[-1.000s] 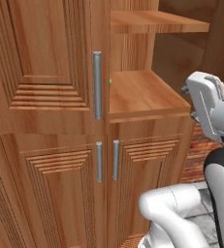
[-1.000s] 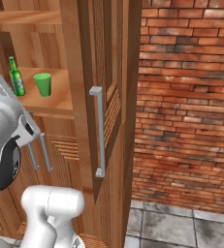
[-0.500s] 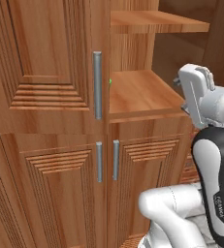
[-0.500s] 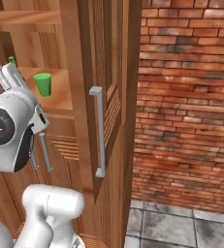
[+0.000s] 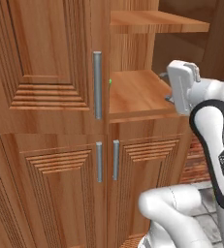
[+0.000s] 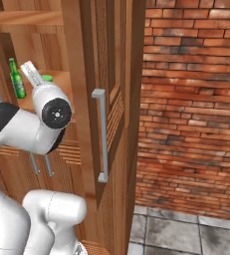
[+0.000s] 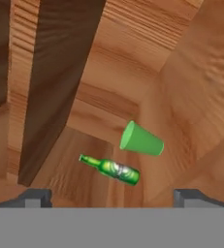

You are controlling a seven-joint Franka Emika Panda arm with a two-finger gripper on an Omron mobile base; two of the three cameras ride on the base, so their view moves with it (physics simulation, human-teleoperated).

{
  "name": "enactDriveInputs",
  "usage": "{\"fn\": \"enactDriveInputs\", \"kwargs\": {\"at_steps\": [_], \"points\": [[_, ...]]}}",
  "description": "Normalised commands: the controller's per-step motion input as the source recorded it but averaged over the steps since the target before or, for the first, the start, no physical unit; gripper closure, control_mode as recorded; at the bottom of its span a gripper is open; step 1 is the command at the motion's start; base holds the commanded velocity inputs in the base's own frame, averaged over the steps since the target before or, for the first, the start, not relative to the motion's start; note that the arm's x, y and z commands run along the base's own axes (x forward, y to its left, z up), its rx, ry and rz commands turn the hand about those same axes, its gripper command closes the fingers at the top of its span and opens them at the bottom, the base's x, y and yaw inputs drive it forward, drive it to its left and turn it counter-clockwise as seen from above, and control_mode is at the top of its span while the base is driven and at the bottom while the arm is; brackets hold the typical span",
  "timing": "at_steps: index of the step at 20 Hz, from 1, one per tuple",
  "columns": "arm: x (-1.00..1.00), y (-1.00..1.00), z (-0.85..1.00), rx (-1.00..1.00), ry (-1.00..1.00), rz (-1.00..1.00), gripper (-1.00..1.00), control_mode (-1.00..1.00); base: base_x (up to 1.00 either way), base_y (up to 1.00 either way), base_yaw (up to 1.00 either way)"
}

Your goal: Open the cabinet directly in front. Then move the beer and the cup to the dining counter with the jar on it.

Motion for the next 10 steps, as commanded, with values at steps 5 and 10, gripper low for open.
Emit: {"fn": "enactDriveInputs", "kwargs": {"at_steps": [5, 10], "points": [[0.92, 0.21, -0.13, 0.00, -0.01, 0.40, -1.00, -1.00, 0.00, 0.00, 0.00], [0.82, 0.68, -0.10, 0.00, 0.00, 0.34, -1.00, -1.00, 0.00, 0.00, 0.00]]}}
